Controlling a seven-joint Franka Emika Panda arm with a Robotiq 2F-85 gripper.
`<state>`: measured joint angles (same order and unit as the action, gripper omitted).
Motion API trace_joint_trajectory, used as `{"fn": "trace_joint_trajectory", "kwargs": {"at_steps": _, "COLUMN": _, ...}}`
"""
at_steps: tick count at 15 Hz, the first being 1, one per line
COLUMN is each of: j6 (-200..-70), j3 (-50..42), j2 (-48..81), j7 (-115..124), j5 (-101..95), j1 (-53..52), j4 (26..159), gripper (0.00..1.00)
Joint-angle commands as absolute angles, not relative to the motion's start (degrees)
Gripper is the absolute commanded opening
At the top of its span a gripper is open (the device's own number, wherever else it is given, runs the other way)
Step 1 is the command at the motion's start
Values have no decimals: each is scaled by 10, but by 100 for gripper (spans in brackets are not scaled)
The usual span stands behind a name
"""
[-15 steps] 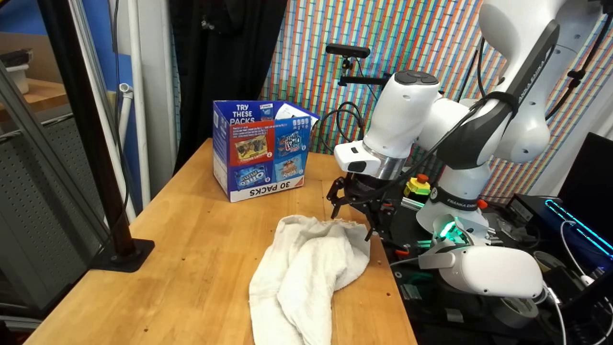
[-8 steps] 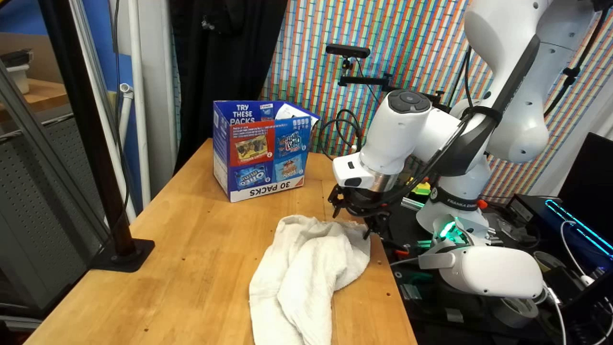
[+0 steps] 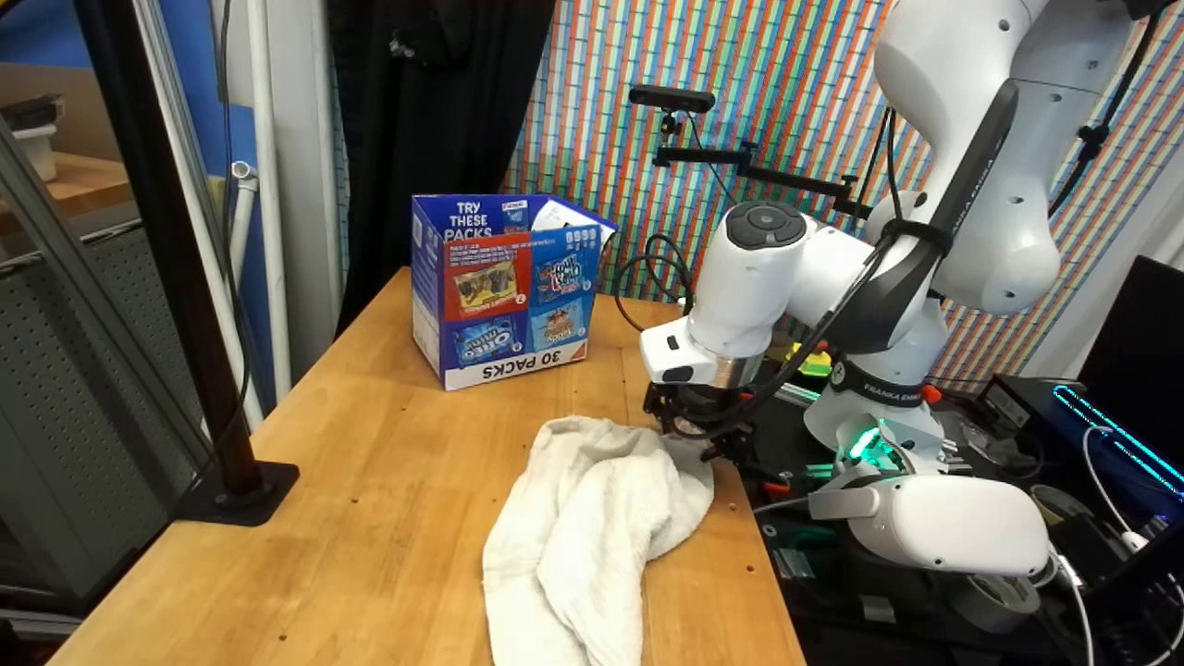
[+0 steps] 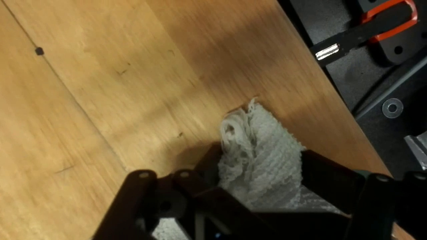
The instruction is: Put the green object on the towel, then fold the towel and put it in the box
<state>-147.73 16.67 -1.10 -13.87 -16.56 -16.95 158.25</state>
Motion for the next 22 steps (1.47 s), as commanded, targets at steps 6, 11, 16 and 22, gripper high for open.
{"fn": "trace_joint_trajectory", "kwargs": {"at_steps": 6, "j6": -1464, "j3": 141, "j2": -94, "j7": -163, "j5": -120, "j1": -152, "j4": 1575, "gripper": 1}}
{"fn": "trace_joint_trajectory", "kwargs": {"at_steps": 11, "j6": -1438, "j3": 115, "j2": -203, "j7": -167, "j5": -98, "j1": -157, "j4": 1574, "gripper": 5}}
{"fn": "trace_joint_trajectory", "kwargs": {"at_steps": 16, "j6": -1387, "j3": 133, "j2": -229, "j7": -149, "j5": -97, "j1": -185, "j4": 1546, "gripper": 5}}
{"fn": "trace_joint_trajectory", "kwargs": {"at_steps": 22, "j6": -1356, "j3": 175, "j2": -211, "j7": -150, "j5": -61, "j1": -253, "j4": 1496, "gripper": 5}}
